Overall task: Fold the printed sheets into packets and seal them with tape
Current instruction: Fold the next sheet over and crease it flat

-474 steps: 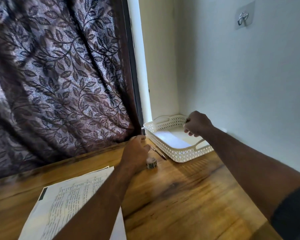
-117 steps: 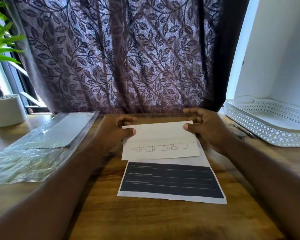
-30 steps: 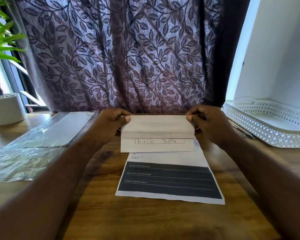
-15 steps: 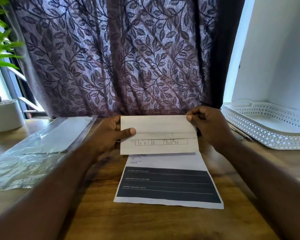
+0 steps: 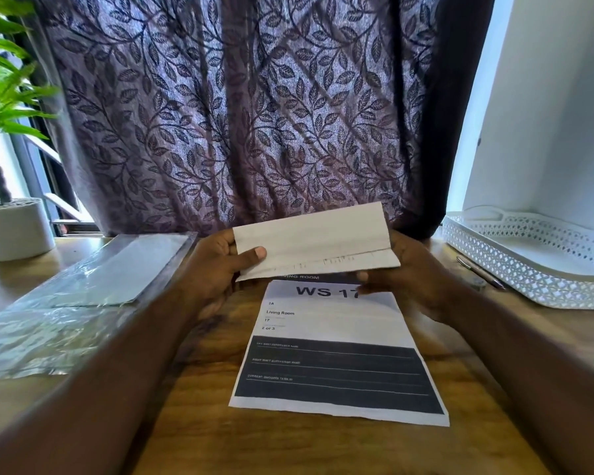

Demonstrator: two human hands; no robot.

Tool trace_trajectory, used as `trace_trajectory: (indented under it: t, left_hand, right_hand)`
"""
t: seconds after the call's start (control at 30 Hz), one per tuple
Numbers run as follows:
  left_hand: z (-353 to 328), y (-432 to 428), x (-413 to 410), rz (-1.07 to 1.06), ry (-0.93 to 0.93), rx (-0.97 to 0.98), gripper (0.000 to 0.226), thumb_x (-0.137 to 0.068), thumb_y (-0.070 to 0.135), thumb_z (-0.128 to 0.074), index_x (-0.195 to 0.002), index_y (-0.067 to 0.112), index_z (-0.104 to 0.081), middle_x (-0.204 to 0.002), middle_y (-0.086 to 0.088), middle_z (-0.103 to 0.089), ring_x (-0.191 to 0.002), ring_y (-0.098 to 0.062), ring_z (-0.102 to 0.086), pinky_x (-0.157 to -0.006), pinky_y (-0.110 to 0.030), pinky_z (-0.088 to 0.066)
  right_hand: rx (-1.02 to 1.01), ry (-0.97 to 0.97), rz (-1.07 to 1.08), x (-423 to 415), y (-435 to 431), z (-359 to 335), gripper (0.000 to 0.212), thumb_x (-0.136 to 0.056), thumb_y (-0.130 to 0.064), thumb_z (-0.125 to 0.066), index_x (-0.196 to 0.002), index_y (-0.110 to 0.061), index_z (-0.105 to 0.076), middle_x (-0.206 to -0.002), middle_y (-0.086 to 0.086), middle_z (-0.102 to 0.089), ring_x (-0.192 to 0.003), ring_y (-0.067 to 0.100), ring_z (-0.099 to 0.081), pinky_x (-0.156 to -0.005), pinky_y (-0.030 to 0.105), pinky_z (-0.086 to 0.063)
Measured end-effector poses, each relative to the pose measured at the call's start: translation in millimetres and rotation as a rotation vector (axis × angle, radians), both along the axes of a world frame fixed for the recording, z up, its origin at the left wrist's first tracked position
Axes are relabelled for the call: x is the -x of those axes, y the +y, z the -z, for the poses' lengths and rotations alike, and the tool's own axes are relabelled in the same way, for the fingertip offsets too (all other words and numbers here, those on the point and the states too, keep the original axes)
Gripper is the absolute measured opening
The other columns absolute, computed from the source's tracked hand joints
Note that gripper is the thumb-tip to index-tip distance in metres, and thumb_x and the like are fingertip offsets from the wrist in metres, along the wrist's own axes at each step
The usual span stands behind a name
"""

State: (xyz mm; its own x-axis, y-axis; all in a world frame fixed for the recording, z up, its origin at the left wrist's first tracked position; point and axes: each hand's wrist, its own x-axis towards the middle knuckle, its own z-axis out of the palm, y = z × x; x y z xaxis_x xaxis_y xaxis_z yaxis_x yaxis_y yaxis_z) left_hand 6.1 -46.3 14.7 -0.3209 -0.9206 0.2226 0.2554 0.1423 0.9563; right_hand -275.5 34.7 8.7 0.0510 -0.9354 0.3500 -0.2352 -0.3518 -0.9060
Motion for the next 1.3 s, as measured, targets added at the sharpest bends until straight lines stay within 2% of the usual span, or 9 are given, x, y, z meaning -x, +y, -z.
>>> trace_trajectory:
  t: [0.17,0.23,0.33,0.53,0.73,0.87,0.97,1.1,1.3]
  left_hand:
    - [0,1,2,0.034,0.003,-0.038,0.028,-0.094,0.002,-0.061,-0.122,0.003,-0.062,-0.116,-0.017,-0.072,-0.095,-0.030,-0.074,-0.064,-0.032,-0.063]
    - [-2,5,4,0.055,0.039,-0.081,0.023,-0.100,0.021,-0.055,-0.116,0.006,-0.063,-0.117,-0.020,-0.069,-0.095,-0.032,-0.074,-0.066,-0.035,-0.064]
    - [-6,9,7,0.098,0.074,-0.106,0.049,-0.087,0.052,-0.052,-0.108,0.010,-0.064,-0.104,-0.013,-0.076,-0.096,-0.034,-0.073,-0.071,-0.042,-0.064]
    - [1,9,12,0.041,-0.123,0.124,0.033,-0.087,0.004,-0.070,-0.119,0.010,-0.062,-0.101,-0.006,-0.077,-0.089,-0.033,-0.075,-0.065,-0.030,-0.063]
    - [-1,11,11,0.024,-0.092,0.135,0.024,-0.091,0.000,-0.066,-0.106,0.019,-0.064,-0.093,-0.001,-0.079,-0.084,-0.031,-0.076,-0.064,-0.029,-0.063]
    - [0,15,15,0.044,-0.044,0.078,0.028,-0.092,0.002,-0.064,-0.118,0.011,-0.060,-0.097,-0.005,-0.078,-0.084,-0.033,-0.076,-0.061,-0.027,-0.062]
    - [2,23,22,0.084,0.022,0.039,0.035,-0.092,0.006,-0.065,-0.126,0.011,-0.058,-0.105,-0.010,-0.077,-0.088,-0.034,-0.075,-0.062,-0.027,-0.062]
    - [3,41,38,0.140,0.107,0.022,0.032,-0.092,0.007,-0.066,-0.123,0.012,-0.060,-0.107,-0.009,-0.076,-0.089,-0.030,-0.075,-0.064,-0.028,-0.062]
    - [4,50,46,0.137,0.071,0.112,0.033,-0.090,0.008,-0.070,-0.120,0.011,-0.057,-0.107,-0.010,-0.075,-0.086,-0.032,-0.075,-0.066,-0.031,-0.062]
  right_hand:
    - [0.025,-0.129,0.088,-5,-2,0,0.048,-0.080,-0.024,-0.072,-0.123,-0.004,-0.066,-0.102,0.019,-0.076,-0.093,0.039,-0.074,-0.079,0.045,-0.060]
    - [0.037,-0.141,0.131,-5,-2,1,0.039,-0.083,-0.026,-0.070,-0.116,-0.004,-0.069,-0.093,0.021,-0.076,-0.084,0.038,-0.074,-0.077,0.044,-0.062]
    - [0.064,-0.188,0.174,-6,-2,1,0.025,-0.087,-0.023,-0.070,-0.105,-0.007,-0.073,-0.086,0.022,-0.075,-0.073,0.034,-0.073,-0.073,0.042,-0.063]
    - [0.088,-0.261,0.223,-6,-3,0,0.015,-0.092,-0.013,-0.069,-0.099,0.000,-0.073,-0.076,0.021,-0.073,-0.064,0.030,-0.071,-0.061,0.034,-0.059]
    - [0.143,-0.331,0.225,-10,-3,-2,0.015,-0.088,-0.008,-0.071,-0.095,0.005,-0.072,-0.068,0.015,-0.068,-0.058,0.027,-0.066,-0.060,0.033,-0.058]
    - [0.141,-0.463,0.146,-17,0,-8,0.035,-0.079,-0.017,-0.078,-0.104,0.005,-0.069,-0.063,0.010,-0.061,-0.053,0.022,-0.057,-0.059,0.033,-0.056]
    - [0.139,-0.492,0.006,-32,8,-14,0.040,-0.069,-0.029,-0.079,-0.103,-0.008,-0.073,-0.080,0.010,-0.072,-0.066,0.024,-0.067,-0.061,0.036,-0.060]
    - [0.046,-0.228,-0.106,-58,9,-3,0.050,-0.083,-0.030,-0.072,-0.129,-0.013,-0.061,-0.121,0.012,-0.072,-0.109,0.035,-0.069,-0.088,0.052,-0.059]
    - [-0.061,-0.277,-0.037,-76,6,4,0.053,-0.093,-0.036,-0.059,-0.141,-0.016,-0.051,-0.126,0.010,-0.069,-0.109,0.029,-0.070,-0.092,0.053,-0.058]
